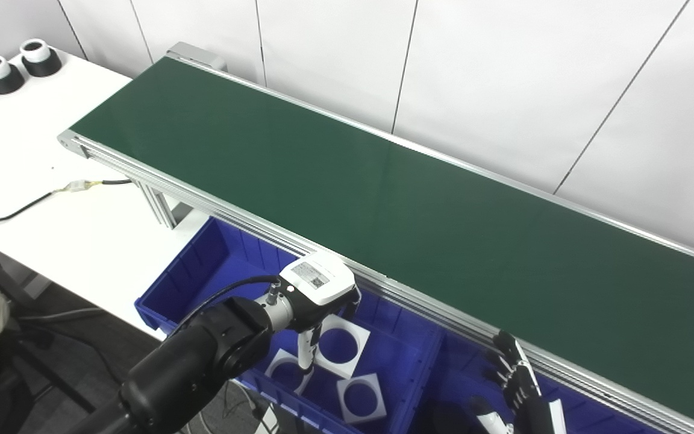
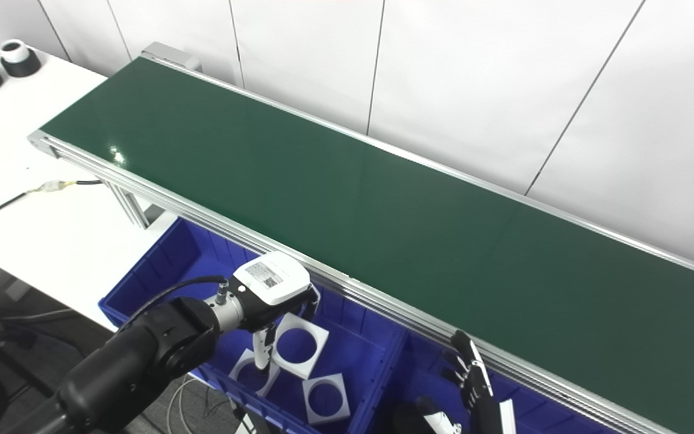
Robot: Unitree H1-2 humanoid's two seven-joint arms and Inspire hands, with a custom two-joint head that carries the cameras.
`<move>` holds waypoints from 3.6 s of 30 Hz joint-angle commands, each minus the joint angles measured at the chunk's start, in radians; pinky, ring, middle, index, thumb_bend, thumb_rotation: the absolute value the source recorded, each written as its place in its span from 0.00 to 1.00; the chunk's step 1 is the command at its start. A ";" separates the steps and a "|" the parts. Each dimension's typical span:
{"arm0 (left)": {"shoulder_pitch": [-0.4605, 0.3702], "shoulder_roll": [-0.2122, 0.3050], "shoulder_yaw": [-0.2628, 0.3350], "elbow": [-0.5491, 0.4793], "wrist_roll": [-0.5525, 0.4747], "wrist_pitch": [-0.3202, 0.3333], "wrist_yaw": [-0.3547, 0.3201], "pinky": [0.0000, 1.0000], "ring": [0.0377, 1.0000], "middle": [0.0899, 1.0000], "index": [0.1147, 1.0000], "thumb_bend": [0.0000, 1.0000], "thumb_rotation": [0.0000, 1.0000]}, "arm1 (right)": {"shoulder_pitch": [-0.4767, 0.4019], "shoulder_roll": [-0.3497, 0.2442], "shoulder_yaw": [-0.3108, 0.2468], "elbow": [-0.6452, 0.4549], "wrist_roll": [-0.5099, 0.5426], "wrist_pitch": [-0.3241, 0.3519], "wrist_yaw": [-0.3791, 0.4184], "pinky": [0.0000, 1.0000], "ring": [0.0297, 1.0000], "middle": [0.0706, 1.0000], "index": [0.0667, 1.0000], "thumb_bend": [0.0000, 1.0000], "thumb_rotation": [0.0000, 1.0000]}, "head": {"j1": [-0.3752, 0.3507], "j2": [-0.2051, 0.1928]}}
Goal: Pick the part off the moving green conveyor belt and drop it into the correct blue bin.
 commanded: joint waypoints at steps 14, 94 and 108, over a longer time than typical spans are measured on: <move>-0.022 0.017 0.011 0.001 -0.012 -0.006 0.129 0.40 0.46 0.49 0.50 0.78 0.14 | -0.012 0.016 0.004 -0.021 -0.015 -0.047 -0.010 0.76 0.84 0.91 0.91 0.74 0.61 | -0.010 -0.005; 0.093 -0.268 0.133 0.105 -0.866 -0.178 0.233 0.63 0.73 0.79 0.75 0.82 0.38 | 0.015 0.054 0.044 -0.041 -0.075 -0.047 -0.185 0.77 0.83 0.90 0.89 0.76 0.67 | -0.502 0.050; 0.092 -0.329 0.118 0.296 -0.992 -0.443 0.298 0.85 0.91 0.93 0.90 0.79 0.65 | 0.062 0.082 -0.006 -0.157 -0.153 -0.047 -0.241 0.79 0.84 0.89 0.87 0.82 0.86 | -0.517 0.037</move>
